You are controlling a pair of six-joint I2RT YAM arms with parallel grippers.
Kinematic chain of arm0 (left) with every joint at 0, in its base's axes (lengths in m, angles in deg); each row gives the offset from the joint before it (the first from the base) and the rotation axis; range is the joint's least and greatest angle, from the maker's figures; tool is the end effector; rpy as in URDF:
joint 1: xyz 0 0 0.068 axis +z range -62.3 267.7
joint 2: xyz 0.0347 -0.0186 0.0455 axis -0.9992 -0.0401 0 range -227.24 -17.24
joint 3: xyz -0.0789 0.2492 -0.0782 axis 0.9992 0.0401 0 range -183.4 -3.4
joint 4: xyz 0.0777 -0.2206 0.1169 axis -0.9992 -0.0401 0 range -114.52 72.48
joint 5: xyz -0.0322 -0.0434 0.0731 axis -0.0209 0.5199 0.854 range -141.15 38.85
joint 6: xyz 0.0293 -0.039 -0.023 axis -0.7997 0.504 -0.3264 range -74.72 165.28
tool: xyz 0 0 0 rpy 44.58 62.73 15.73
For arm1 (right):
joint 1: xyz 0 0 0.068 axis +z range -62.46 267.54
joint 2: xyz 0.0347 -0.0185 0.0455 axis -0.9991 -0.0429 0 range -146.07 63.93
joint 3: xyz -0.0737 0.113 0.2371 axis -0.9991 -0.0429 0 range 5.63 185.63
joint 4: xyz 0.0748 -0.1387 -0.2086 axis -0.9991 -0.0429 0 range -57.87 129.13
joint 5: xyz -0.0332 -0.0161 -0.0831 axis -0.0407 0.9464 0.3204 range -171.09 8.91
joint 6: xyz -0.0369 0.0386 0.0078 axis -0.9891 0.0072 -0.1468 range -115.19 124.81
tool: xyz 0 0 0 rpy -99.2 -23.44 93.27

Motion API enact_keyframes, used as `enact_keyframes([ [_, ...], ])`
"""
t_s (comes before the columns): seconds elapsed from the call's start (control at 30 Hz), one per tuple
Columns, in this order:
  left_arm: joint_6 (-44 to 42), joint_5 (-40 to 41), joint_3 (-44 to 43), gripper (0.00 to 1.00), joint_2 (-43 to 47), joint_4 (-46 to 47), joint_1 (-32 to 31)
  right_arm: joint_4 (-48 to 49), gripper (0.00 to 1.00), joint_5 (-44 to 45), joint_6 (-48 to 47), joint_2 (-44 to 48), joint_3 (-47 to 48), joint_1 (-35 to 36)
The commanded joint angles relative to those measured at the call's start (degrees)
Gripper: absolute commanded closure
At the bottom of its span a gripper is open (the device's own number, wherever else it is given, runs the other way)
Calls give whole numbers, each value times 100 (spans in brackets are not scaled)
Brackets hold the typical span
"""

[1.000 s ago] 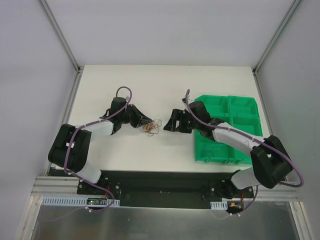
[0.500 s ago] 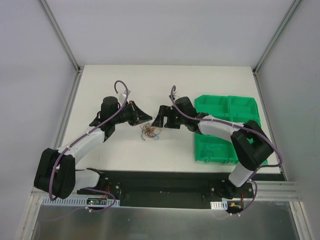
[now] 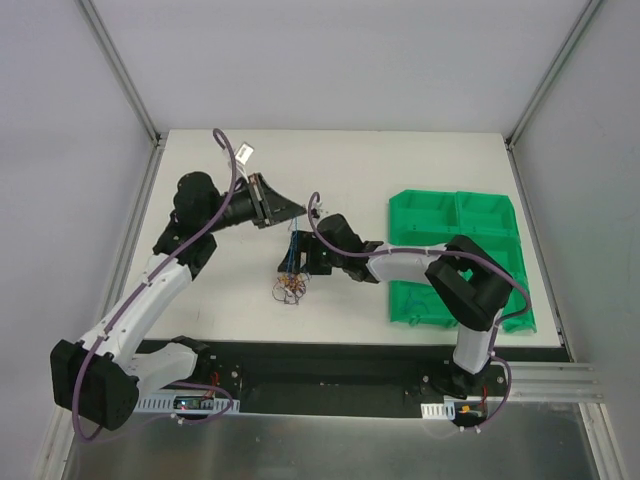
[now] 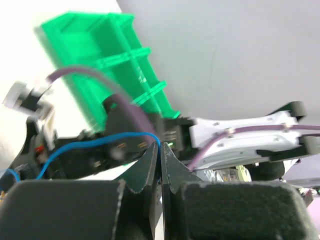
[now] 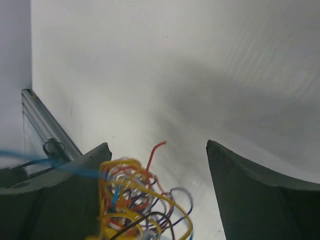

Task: Untangle the cables

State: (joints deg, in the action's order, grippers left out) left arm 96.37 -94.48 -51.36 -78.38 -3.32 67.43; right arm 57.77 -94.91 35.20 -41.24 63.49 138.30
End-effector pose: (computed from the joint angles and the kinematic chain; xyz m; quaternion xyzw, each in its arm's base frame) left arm 0.2210 -0.1077 0.3491 0.0808 0.6979 -0.5968 0.3876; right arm 0.2430 0.3109 0.1768 -0.2114 0.8296 0.4079 0.3173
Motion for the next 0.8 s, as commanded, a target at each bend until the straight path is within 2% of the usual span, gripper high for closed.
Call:
enact_keyframes([
  [0.0, -415, -219, -1484, 100, 147, -380, -29, -43, 21, 670, -15, -110, -91, -110],
  [0.13, -1003, 60, -3083, 100, 164, -1321, -29, -350, 23, 925, -217, 4, -74, -268],
  [0.33, -1496, 913, -4395, 100, 322, -2122, -29, -966, 23, 1215, -621, 128, 181, -576],
  [0.53, -1540, 1292, -4038, 100, 410, -2465, -21, -2124, 13, 1556, -1342, 610, 603, -752],
  [0.6, -1637, 1406, -3818, 100, 393, -2641, -21, -2407, 7, 1628, -1544, 1013, 551, -787],
  [0.77, -2032, 1302, -3317, 100, 226, -2799, -12, -3066, 4, 1664, -2151, 2191, 191, -858],
])
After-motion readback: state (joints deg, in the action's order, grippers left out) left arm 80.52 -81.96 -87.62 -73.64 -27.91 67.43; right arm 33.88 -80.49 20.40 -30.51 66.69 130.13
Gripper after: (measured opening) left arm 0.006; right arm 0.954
